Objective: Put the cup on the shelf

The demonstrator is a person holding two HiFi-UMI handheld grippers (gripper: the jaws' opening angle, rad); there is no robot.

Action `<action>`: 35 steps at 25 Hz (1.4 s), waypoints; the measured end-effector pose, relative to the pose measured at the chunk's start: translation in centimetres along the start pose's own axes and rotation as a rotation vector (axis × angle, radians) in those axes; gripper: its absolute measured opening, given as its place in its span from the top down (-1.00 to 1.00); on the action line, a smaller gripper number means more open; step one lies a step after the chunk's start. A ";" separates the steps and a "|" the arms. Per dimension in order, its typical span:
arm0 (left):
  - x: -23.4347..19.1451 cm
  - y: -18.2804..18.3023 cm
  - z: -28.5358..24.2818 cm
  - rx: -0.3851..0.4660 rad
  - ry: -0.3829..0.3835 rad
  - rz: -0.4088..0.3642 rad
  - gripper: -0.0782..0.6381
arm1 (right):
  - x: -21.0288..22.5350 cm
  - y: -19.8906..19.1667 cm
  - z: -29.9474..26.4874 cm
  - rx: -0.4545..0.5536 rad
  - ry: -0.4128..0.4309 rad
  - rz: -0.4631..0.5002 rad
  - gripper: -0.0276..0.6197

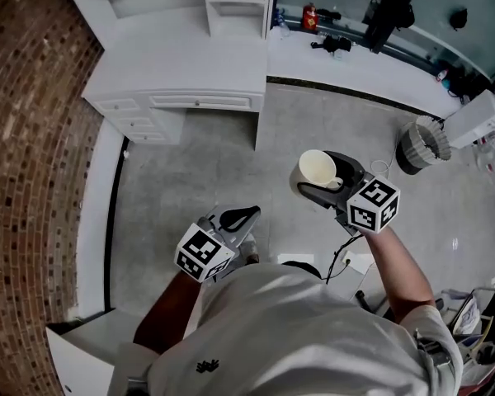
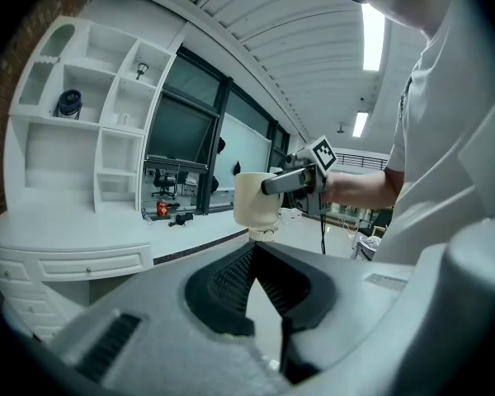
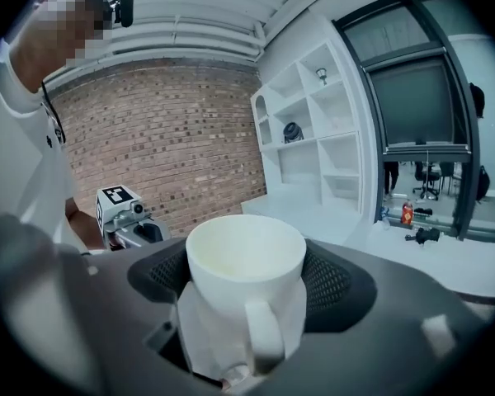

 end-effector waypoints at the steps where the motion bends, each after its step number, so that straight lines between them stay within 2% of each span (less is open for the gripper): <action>1: -0.9 0.2 0.2 0.005 0.001 0.006 0.77 | 0.7 0.9 -0.9 0.003 -0.001 0.011 -0.39; 10: -6.3 1.1 1.4 0.022 0.051 0.053 0.77 | 6.4 8.3 -7.6 0.021 0.034 0.079 -0.38; 16: -10.5 2.9 -0.2 0.004 0.046 0.054 0.77 | 10.9 12.1 -13.0 0.023 0.079 0.116 -0.38; 26: -20.4 10.3 -6.2 0.000 0.076 0.021 0.77 | 22.0 19.4 -21.6 0.012 0.140 0.192 -0.38; 35: -28.3 15.4 -12.8 0.020 0.099 0.043 0.77 | 32.7 25.1 -28.2 0.007 0.177 0.244 -0.38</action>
Point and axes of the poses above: the fingertips, and each gripper's own axes: z backward along the fingers, x to its right, y out of its top, the point moved 9 cm from there along z, backward along the fingers, and after that the axes turned 5 degrees about -x, right-handed, at the moved point
